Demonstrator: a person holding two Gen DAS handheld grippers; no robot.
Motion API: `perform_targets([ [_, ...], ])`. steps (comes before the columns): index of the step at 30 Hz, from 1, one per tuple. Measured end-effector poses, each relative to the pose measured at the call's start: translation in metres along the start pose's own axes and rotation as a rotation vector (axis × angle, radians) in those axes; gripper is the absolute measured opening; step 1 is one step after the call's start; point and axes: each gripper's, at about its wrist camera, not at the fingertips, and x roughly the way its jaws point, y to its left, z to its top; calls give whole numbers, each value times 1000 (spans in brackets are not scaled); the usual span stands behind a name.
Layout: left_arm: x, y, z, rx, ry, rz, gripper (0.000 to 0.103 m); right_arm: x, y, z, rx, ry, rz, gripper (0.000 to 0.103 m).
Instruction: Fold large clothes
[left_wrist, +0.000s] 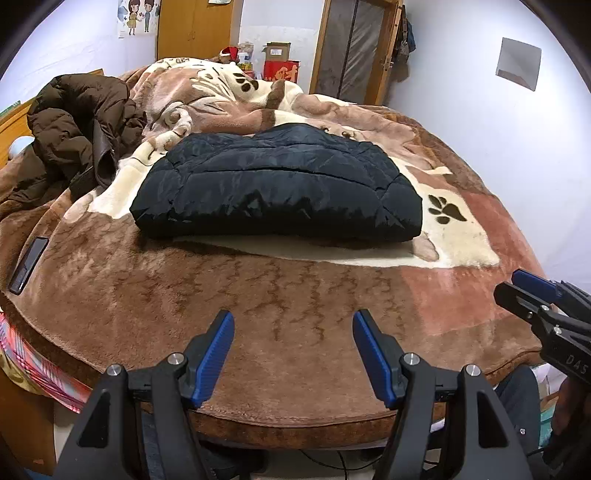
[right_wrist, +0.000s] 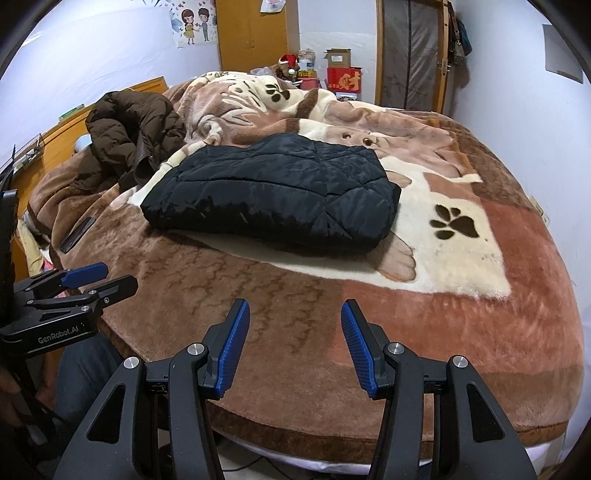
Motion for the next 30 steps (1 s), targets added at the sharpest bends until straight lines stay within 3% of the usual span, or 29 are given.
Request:
perform_targets([
  [30,0,0,-4,-3,5,35,69,7,0,-4,-9,26,20,52],
])
